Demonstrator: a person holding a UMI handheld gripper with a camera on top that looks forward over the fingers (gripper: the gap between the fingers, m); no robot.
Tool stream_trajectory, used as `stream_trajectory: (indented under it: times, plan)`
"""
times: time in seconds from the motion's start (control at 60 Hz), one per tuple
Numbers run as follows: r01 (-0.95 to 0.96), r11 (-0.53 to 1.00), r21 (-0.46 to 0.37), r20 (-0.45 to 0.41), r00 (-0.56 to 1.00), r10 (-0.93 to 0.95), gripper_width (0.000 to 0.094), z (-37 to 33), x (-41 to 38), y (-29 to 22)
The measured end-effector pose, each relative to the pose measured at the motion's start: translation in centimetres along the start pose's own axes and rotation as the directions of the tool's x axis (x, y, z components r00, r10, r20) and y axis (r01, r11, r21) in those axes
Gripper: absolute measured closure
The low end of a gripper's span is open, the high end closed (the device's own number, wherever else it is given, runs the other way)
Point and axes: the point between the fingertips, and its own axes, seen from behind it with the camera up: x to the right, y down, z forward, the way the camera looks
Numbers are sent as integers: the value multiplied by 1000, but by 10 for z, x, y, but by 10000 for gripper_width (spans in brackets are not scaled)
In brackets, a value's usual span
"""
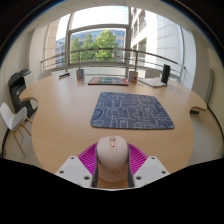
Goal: Arrange mouse
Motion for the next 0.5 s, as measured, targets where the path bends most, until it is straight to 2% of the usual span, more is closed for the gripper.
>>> stream_trajectory:
  times: [0.067,0.117,0.233,0.35,0.45,0.5]
  plan:
    - [1,1000,14,24,1000,-1,533,-12,-1,-15]
    - [-13,998,65,39,999,11,533,-25,-1,-45]
    - [-35,978,207,97,995,15,535,-49,2,-141]
    - [-60,942,331,83,996,34,535,-42,32,-235]
    - [-58,934,352,38,998,48,537,8,61,-268]
    - [-56,946,319,23,998,51,537,43,70,-268]
